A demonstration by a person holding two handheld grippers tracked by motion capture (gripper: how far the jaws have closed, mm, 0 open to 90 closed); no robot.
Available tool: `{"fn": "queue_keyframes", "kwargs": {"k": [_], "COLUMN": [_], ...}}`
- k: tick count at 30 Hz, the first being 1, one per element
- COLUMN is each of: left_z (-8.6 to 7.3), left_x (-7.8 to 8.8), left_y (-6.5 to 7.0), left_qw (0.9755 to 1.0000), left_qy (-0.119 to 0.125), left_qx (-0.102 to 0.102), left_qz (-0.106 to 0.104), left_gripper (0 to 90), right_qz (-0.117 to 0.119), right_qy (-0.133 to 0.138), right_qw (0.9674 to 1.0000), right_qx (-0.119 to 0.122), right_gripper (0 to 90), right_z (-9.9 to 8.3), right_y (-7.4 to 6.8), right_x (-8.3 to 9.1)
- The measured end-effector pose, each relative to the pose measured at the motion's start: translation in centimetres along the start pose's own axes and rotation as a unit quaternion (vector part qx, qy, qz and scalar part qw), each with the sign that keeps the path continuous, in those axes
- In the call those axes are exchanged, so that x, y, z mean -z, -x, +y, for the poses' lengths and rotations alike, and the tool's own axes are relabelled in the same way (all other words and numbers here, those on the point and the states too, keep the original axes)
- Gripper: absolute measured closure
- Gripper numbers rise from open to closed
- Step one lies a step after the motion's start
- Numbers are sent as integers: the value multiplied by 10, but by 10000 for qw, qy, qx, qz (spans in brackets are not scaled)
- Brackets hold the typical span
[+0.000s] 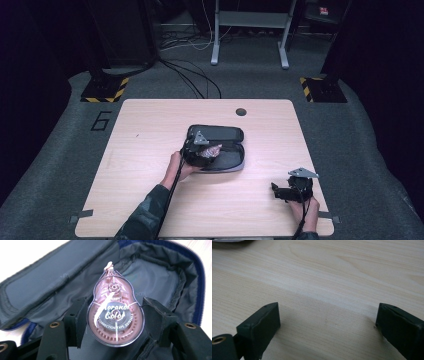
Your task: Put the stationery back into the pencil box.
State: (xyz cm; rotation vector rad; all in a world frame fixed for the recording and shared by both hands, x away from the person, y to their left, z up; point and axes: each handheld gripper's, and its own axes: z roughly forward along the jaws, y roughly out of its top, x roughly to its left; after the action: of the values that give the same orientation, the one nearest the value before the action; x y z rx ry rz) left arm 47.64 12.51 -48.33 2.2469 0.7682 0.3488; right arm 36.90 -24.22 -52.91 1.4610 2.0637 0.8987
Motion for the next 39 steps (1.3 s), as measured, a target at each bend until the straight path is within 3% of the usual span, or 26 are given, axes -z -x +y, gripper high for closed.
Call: {"fn": "queue_keyframes", "kwargs": {"k": [8,12,19,22,25,30,39], "left_z": [-2,-2,0,1,2,-2,-33], "left_x": [-8,-8,1,12,28,55,102], "left_y": [0,0,-2,-1,0,3,1], "left_qw": [9995,9995,9997,9998,10000,9999,9984], "left_qy": [-292,-319,-215,-93,-48,72,187], "left_qx": [15,43,139,172,39,-4,72], "left_qz": [73,-8,-19,-4,18,103,528], "left_gripper": [390,378,210,165,147,103,68], "right_qz": [0,-1,0,0,-1,-6,-7], "right_qy": [4,0,8,6,7,7,17], "right_qw": [10000,10000,10000,10000,10000,10000,10000], "right_qx": [1,1,2,0,0,0,16], "right_gripper": [51,51,51,51,52,52,54], "right_z": [0,0,0,0,0,0,0], "right_y": [0,0,0,0,0,0,0], "right_x": [0,0,0,0,0,0,0]}}
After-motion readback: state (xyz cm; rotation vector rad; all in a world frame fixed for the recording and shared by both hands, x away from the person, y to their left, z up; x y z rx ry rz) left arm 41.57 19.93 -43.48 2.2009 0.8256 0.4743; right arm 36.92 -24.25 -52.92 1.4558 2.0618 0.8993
